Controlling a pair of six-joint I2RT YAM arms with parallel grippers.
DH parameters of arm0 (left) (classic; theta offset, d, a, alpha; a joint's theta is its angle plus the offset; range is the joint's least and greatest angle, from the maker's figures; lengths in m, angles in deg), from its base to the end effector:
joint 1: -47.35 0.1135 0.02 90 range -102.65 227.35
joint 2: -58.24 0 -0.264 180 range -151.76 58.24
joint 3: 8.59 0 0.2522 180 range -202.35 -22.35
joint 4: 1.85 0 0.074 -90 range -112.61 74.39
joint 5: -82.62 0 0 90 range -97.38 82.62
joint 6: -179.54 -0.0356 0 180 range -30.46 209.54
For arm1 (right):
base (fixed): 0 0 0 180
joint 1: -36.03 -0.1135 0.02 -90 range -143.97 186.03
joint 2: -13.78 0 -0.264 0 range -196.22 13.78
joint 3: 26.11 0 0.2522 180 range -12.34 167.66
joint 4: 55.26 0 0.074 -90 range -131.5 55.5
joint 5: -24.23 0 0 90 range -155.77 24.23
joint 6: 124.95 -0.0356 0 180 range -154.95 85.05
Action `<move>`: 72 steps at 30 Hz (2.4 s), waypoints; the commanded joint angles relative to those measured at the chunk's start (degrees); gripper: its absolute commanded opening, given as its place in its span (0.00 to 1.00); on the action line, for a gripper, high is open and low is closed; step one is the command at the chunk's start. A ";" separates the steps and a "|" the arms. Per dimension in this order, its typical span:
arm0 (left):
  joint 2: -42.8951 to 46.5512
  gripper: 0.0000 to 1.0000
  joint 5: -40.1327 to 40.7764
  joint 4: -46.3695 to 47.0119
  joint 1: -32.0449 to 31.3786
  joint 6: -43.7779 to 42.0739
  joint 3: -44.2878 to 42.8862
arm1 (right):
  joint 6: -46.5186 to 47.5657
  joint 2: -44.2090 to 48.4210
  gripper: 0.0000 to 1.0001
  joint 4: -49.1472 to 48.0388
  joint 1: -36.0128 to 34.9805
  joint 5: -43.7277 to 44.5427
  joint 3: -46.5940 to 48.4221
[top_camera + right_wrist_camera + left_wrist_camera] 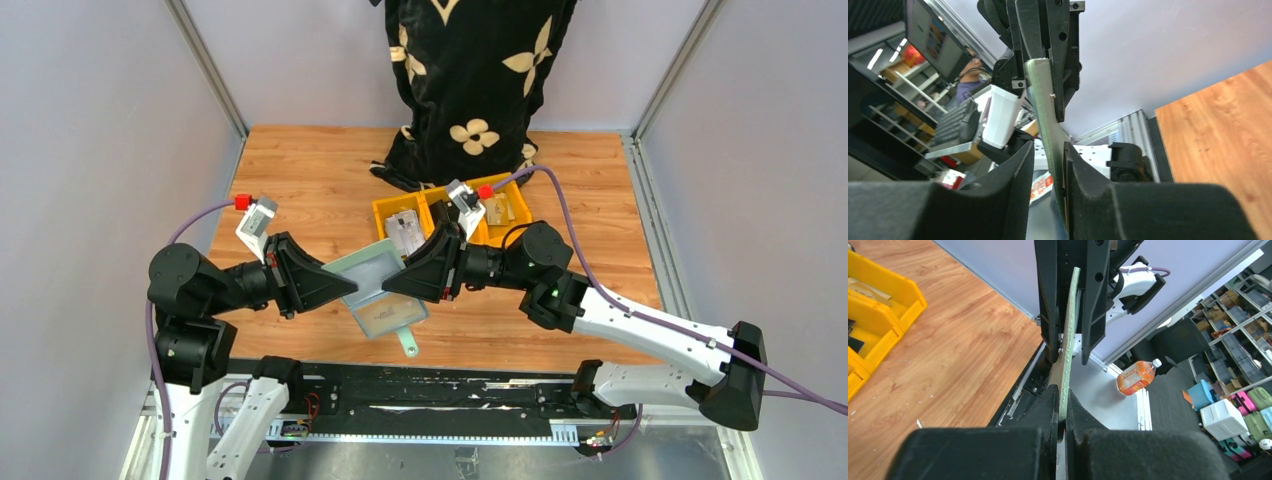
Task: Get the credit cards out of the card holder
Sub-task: Remove the credit card from the card holder.
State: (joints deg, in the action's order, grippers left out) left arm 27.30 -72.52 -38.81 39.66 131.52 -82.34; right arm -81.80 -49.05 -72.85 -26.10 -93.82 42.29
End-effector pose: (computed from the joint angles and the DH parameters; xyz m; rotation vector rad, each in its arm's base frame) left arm 0.0622 -0.0410 0.4297 0.5407 1.6507 -1.4817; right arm 0.1008 0.2265 0.4143 -0.6994 1.2949 1.8976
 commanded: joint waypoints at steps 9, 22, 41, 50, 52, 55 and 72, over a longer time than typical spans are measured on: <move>-3.93 0.00 2.74 -0.19 -0.09 0.57 -4.52 | -1.18 5.25 0.54 -4.97 -1.19 -6.52 -6.50; -4.90 0.00 2.83 -1.17 -0.05 0.63 -6.30 | 1.66 11.80 0.41 -4.99 -1.50 -2.45 -12.40; -6.58 0.00 1.72 -3.56 -0.05 0.47 -9.91 | 5.93 13.78 0.41 -3.77 -2.27 1.69 -15.11; -6.72 0.00 1.69 -3.75 -0.05 0.83 -10.56 | 6.98 13.96 0.37 -4.10 -2.98 2.05 -15.77; -6.80 0.00 1.69 -3.87 -0.05 0.83 -10.83 | 7.15 14.04 0.33 -4.24 -3.00 2.42 -15.71; -6.97 0.00 1.60 -4.02 -0.05 0.83 -11.23 | 7.61 14.06 0.26 -3.89 -3.08 3.53 -15.53; -6.45 0.00 0.69 -4.08 -0.05 0.48 -10.86 | 4.43 12.44 0.29 -5.22 -3.26 11.45 -14.25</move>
State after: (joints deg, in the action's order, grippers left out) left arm 20.62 -70.34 -42.74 39.66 131.74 -92.48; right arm -76.12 -36.26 -75.08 -28.70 -84.42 27.18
